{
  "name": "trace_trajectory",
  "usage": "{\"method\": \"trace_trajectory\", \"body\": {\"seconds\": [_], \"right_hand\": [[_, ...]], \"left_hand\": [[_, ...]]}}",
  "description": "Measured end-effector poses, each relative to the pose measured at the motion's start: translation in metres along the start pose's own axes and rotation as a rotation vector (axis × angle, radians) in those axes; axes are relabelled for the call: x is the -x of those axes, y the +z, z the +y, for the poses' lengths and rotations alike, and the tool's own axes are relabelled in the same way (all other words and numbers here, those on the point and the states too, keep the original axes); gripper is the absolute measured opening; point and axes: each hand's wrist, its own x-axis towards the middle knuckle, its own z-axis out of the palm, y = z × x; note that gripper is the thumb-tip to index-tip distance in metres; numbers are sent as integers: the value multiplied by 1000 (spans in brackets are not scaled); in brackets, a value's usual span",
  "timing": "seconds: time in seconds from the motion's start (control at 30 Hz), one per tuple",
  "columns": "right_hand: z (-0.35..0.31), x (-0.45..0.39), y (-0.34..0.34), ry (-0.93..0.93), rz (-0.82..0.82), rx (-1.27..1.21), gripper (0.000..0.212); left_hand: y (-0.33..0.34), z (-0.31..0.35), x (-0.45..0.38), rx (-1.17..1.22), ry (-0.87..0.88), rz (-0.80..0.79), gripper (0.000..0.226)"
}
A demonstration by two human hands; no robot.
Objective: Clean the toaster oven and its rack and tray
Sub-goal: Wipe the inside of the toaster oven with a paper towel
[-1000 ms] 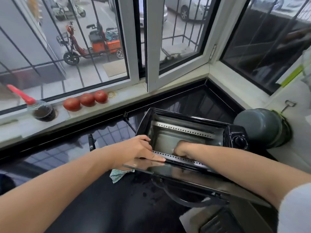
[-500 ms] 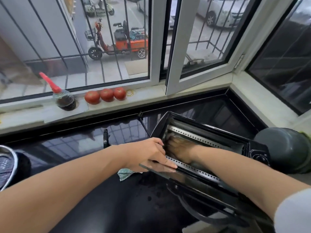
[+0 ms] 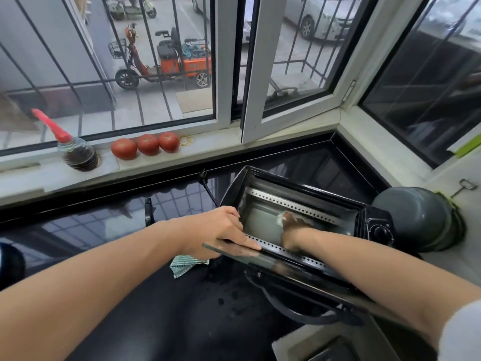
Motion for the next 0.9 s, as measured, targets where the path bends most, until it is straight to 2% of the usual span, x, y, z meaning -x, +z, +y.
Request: {"method": "trace_trajectory", "body": {"seconds": [0.1, 0.17, 0.3, 0.4, 0.47, 0.57, 0.63, 0.7, 0.83, 0.9], "right_hand": [[4, 7, -3, 24, -328, 23, 36], [0, 8, -10, 96, -380, 66, 35], [-6, 13, -8, 142, -208, 137, 38], [-13, 10, -4, 181, -105, 216, 41], [-20, 6, -4, 213, -24, 78, 48], [-38, -5, -8, -15, 180, -168, 70], [-52, -15, -15, -194, 223, -148, 73], [-59, -20, -22, -275, 240, -45, 67], [-50, -11, -20, -291, 258, 53, 72], [-42, -10, -12, -161, 260, -27, 70]], "left_hand": [[0, 1, 2, -48, 22, -33, 47], [2, 2, 3, -47, 6, -37, 42], [2, 5, 2, -7, -9, -6, 35], [2, 4, 6, -37, 5, -51, 46], [3, 4, 7, -64, 11, -40, 47], [2, 6, 7, -16, 22, 13, 36], [4, 5, 9, -25, 27, 1, 38], [7, 0, 11, -89, 17, -15, 50], [8, -4, 13, -155, 22, -67, 63], [4, -2, 15, -127, 11, -99, 59]]}}
